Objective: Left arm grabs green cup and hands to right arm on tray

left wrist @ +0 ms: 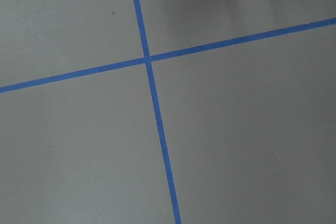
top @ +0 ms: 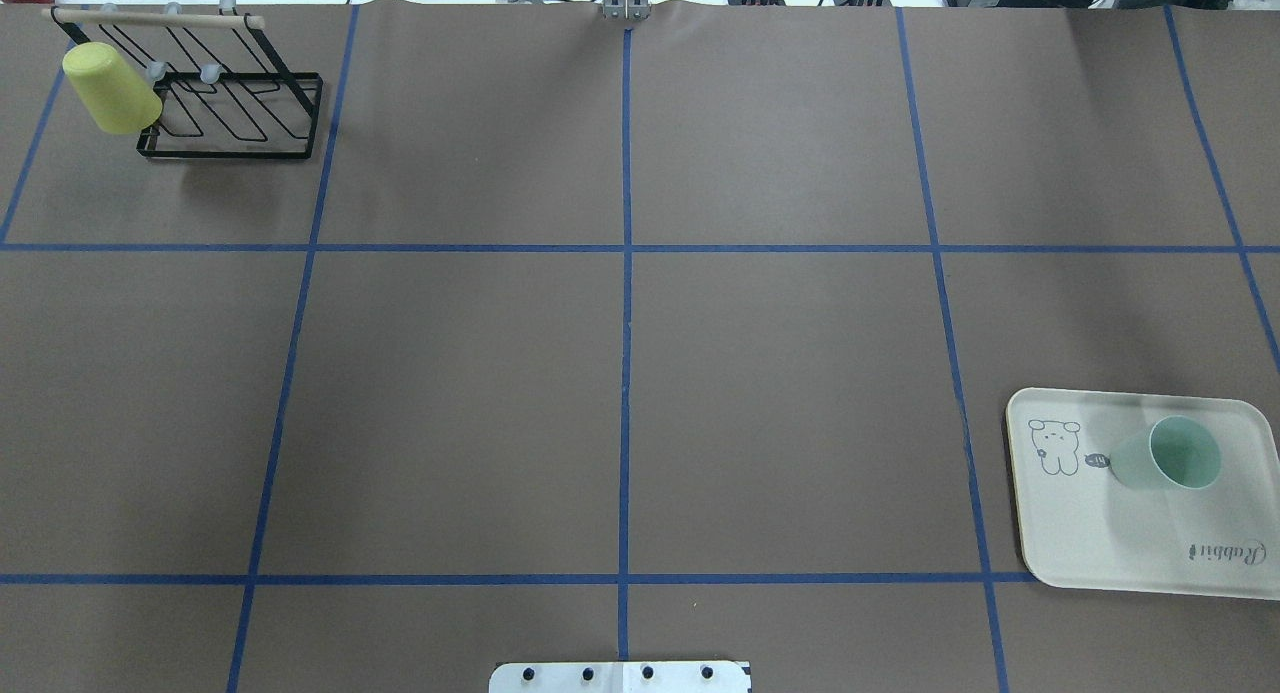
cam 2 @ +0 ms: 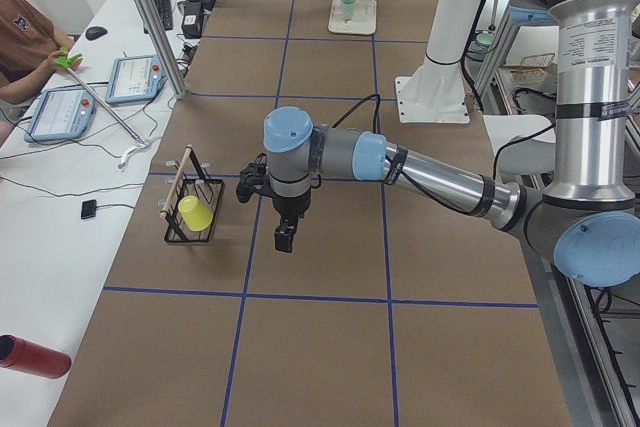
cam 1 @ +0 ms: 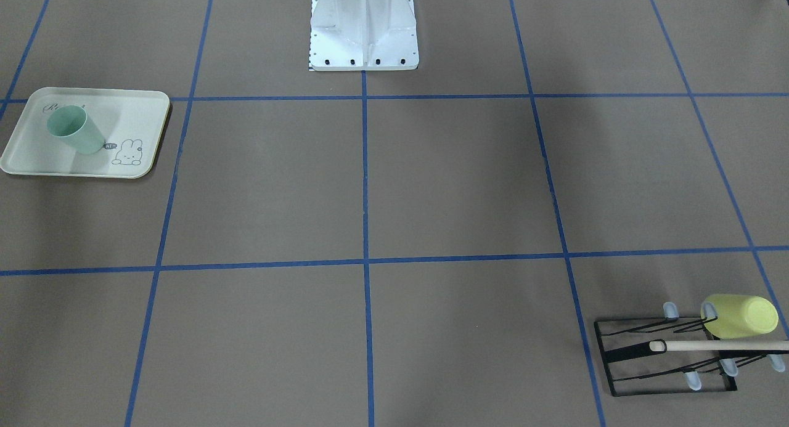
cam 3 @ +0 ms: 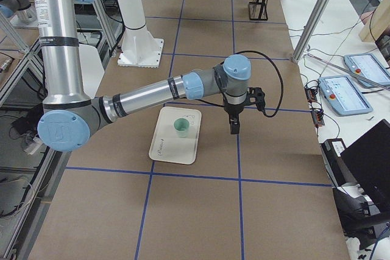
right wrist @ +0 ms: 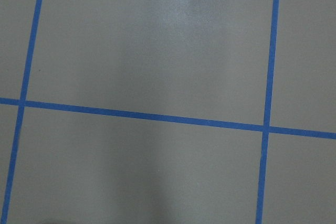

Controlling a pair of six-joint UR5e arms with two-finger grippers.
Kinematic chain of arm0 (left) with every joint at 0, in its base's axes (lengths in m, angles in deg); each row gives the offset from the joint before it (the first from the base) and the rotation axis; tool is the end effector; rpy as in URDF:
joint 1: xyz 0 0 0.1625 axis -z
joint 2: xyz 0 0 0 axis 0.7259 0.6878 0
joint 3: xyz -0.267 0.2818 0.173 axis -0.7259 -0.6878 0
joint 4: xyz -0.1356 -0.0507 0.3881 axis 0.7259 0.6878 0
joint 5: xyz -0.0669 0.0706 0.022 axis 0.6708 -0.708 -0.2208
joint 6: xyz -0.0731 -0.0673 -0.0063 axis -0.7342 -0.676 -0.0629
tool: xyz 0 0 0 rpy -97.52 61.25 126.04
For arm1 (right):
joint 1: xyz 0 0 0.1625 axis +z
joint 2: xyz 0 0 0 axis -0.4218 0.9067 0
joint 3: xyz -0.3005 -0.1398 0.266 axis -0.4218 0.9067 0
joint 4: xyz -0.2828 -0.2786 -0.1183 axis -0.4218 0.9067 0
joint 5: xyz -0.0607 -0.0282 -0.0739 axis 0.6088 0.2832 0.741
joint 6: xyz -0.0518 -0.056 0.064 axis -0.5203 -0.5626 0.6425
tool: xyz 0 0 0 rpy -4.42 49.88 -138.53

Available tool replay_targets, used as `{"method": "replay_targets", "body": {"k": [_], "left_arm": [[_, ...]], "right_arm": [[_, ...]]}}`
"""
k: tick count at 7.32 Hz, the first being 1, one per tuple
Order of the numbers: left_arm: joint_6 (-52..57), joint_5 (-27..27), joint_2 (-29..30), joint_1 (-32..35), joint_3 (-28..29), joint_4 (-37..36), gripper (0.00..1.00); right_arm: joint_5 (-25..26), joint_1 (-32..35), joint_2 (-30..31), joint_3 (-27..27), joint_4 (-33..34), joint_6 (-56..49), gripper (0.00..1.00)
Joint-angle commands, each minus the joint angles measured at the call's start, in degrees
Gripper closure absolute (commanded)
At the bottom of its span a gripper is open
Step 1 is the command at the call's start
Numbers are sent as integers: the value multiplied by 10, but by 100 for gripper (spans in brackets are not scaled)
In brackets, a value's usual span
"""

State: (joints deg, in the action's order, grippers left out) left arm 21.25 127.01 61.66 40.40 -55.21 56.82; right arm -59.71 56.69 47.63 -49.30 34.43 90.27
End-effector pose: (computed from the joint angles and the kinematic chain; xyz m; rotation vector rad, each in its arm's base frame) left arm -0.0444 -0.4503 0.5250 0.1228 0.7083 0.1827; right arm -0.0096 -0.5165 0.5021 0.1197 -0.7745 -0.0494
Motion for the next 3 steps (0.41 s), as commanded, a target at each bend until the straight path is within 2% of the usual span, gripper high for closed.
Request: {"method": "replay_targets", "body": {"k": [1, 2, 3], "left_arm": [[0, 0, 1, 0, 5, 1, 0], [0, -2, 1, 0, 21, 2, 0], [5, 0, 3, 0, 73, 11, 0]], "right_arm": [[-1, -1, 3, 12, 0, 0, 1], [-1, -1, 2, 14, 1, 1, 1], [-2, -1, 2, 24, -1, 2, 1]]}}
